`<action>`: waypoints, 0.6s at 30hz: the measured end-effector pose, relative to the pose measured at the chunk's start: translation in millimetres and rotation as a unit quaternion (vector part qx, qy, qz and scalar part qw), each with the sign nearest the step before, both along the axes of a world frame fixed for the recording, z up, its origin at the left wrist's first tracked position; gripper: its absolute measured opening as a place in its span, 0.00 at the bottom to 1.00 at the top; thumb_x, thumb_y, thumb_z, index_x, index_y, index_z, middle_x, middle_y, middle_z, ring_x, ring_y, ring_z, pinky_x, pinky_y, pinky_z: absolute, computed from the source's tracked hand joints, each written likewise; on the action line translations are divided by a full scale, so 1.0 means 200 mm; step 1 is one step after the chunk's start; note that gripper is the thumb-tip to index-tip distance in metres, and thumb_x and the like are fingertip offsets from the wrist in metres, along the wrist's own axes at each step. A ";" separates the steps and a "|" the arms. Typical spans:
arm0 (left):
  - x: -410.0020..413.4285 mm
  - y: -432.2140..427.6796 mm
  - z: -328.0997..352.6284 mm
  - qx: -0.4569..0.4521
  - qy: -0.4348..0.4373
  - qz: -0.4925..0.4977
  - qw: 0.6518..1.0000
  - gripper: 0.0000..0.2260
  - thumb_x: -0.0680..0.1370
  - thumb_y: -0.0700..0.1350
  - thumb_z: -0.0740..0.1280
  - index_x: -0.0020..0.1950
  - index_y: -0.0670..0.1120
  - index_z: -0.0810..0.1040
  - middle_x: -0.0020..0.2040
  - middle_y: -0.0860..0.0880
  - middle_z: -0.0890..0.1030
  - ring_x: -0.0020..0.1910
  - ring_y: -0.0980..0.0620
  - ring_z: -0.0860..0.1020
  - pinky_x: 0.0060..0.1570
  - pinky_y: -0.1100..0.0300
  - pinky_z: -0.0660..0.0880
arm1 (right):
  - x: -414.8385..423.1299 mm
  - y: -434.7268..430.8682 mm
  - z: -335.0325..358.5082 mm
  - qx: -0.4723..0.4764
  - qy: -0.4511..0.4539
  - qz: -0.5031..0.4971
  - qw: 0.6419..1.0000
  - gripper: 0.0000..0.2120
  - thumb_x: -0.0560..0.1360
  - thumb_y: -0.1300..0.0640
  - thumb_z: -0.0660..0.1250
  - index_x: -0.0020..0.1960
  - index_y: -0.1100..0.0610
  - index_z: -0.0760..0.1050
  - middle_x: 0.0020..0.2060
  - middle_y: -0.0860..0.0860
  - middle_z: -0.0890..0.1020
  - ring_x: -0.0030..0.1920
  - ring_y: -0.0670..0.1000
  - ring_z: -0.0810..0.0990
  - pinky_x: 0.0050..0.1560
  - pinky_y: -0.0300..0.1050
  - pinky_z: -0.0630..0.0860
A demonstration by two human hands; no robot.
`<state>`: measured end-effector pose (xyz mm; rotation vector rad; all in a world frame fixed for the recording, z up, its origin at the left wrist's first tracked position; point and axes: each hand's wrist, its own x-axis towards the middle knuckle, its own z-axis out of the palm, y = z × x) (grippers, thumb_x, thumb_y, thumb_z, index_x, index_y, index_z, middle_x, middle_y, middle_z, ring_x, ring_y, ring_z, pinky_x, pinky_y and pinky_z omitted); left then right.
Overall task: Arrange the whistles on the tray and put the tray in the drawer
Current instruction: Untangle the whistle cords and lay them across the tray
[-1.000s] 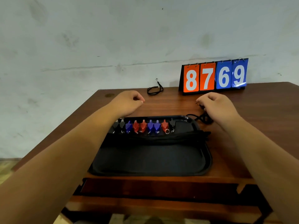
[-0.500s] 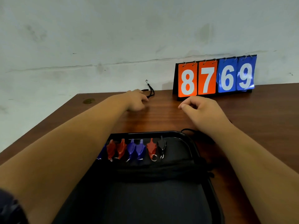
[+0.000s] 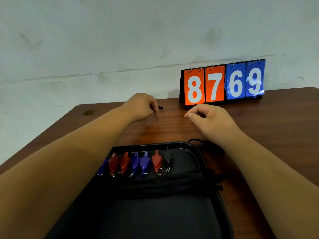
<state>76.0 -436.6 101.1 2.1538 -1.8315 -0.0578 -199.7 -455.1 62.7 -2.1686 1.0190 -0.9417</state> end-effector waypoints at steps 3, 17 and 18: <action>-0.12 0.13 0.07 -0.046 0.073 -0.029 0.996 0.08 0.80 0.43 0.75 0.58 0.52 0.83 0.53 0.56 0.85 0.54 0.56 0.82 0.46 0.66 0.73 | 0.00 0.05 0.03 0.084 -0.092 0.002 0.992 0.11 0.86 0.52 0.66 0.53 0.46 0.87 0.46 0.42 0.88 0.50 0.41 0.81 0.49 0.35 0.72; -0.63 0.55 0.23 -0.016 0.188 -0.104 0.976 0.09 0.85 0.45 0.67 0.62 0.56 0.82 0.47 0.60 0.89 0.47 0.66 0.86 0.54 0.64 0.78 | -0.07 0.18 0.09 0.298 -0.135 -0.007 0.945 0.28 0.81 0.29 0.62 0.51 0.49 0.90 0.47 0.48 0.91 0.57 0.54 0.87 0.68 0.59 0.78; -0.64 0.56 0.23 -0.014 0.210 -0.099 0.973 0.10 0.85 0.43 0.65 0.64 0.54 0.82 0.48 0.59 0.90 0.47 0.64 0.87 0.57 0.61 0.80 | -0.08 0.17 0.08 0.304 -0.159 0.002 0.939 0.24 0.79 0.31 0.66 0.52 0.48 0.91 0.49 0.49 0.91 0.58 0.56 0.88 0.69 0.62 0.79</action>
